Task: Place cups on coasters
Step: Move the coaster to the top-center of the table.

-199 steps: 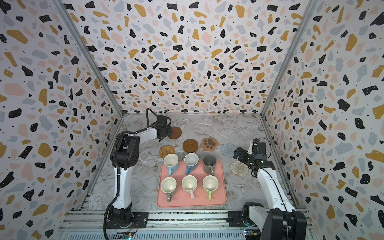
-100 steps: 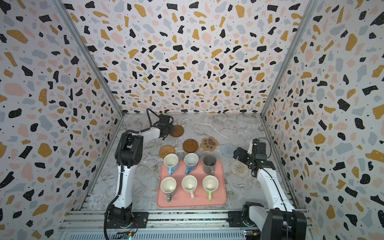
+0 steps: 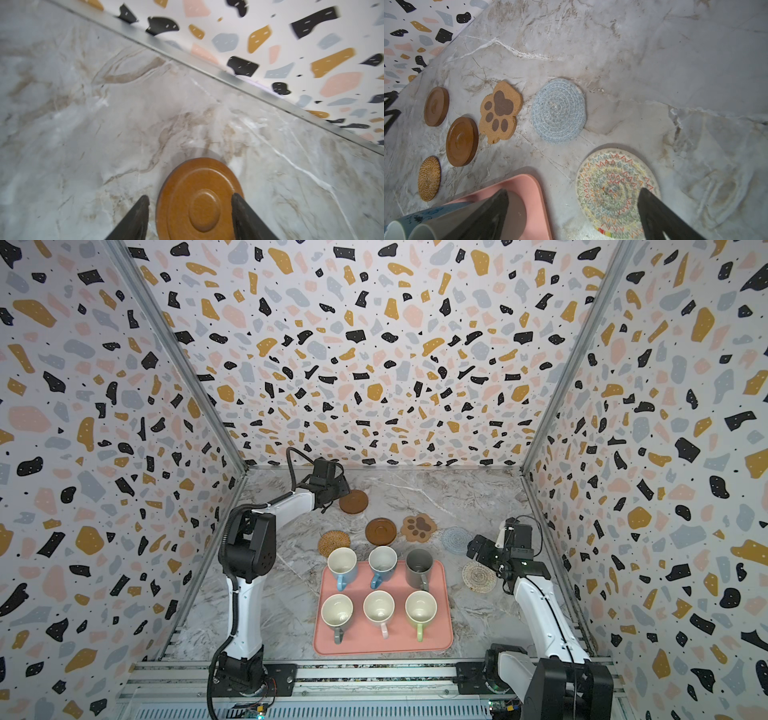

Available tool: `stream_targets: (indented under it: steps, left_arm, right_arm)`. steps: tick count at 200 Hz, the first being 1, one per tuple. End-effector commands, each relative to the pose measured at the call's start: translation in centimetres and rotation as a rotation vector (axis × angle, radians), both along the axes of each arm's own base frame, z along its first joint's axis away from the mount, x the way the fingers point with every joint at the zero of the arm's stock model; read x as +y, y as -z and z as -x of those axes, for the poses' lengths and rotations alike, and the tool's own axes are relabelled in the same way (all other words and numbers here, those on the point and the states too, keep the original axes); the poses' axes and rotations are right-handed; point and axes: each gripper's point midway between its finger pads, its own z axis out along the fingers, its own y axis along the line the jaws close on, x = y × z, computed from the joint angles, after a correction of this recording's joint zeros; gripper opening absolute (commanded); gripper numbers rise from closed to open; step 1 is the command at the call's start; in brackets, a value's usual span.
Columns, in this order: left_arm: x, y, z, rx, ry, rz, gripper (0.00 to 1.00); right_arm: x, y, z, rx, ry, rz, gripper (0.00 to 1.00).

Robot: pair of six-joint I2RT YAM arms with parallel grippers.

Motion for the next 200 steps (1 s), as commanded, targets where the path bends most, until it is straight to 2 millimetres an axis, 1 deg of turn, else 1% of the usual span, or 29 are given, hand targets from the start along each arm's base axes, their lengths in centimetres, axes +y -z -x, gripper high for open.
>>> stream_targets:
  steps: [1,23,48,54,70,79,97,122,161,200]
  left_arm:
    - [-4.3,-0.1,2.4,0.030,0.165,0.026,0.67]
    - [-7.7,0.9,3.5,0.053,0.257,0.051,0.69]
    - [-10.6,2.0,3.7,0.084,0.327,0.049,0.74]
    - [-11.1,2.6,3.8,0.100,0.342,0.049,0.76]
    - [-12.5,3.4,3.8,0.122,0.372,0.051,0.81]
    - [-13.0,3.9,3.8,0.132,0.379,0.049,0.82]
    - [-13.8,4.3,3.7,0.131,0.381,0.054,0.82]
    - [-13.9,5.2,3.3,0.141,0.357,0.052,0.83]
    - [-12.8,6.4,2.7,0.153,0.302,0.002,0.83]
    - [-11.1,6.5,2.3,0.150,0.253,-0.040,0.83]
  right_arm:
    - [-0.4,-1.5,-0.3,-0.022,0.014,0.013,0.99]
    - [-0.4,-1.7,-0.2,-0.025,0.018,0.011,0.99]
    - [-0.4,-1.6,0.0,-0.022,0.020,0.007,0.99]
    - [-0.4,-1.6,0.1,-0.022,0.022,0.008,0.99]
    - [-0.4,-1.4,0.3,-0.018,0.022,0.007,0.99]
    - [-0.4,-1.5,0.3,-0.018,0.024,0.007,0.99]
    - [-0.4,-1.5,0.4,-0.018,0.023,0.008,0.99]
    - [-0.4,-1.4,0.5,-0.013,0.023,0.010,0.99]
    - [-0.4,-1.7,0.4,-0.019,0.019,0.009,0.99]
    - [-0.4,-1.6,0.5,-0.018,0.017,0.010,0.99]
